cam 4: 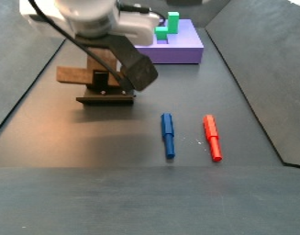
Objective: Pick up the brown object. Move up. Place the brown object on the fixture. Regrasp the brown object. Move to above the board. Insert the brown object.
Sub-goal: Place the brown object on the fixture, then regrasp the brown object.
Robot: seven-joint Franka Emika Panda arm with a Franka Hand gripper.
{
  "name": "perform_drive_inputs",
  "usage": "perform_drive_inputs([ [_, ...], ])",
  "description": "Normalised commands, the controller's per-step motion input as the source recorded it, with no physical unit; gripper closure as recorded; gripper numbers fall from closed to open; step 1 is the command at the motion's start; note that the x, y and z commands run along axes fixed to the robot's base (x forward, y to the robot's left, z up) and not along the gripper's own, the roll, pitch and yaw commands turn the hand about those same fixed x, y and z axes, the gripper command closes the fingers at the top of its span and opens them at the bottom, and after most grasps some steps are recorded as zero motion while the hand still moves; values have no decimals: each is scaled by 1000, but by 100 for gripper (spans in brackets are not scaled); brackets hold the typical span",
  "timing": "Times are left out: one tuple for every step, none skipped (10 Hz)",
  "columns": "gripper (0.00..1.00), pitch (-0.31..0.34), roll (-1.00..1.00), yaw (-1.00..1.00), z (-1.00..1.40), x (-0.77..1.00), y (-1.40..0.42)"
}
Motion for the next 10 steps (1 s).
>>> perform_drive_inputs([
  [100,0,-34,-37,-314,0,94],
  [100,0,0,-80,-277,-60,77],
  [100,0,-29,-97,-237,0,49],
  [100,20,0,-126,-217,94,0],
  [100,77,0,-100,-129,71,0],
  [100,0,0,0,0,0,0],
  [0,0,0,0,0,0,0],
  [0,-140,351,0,517,-111,0],
  [0,-354,343,-94,520,-457,0],
  [0,-40,491,0,394,0,0],
])
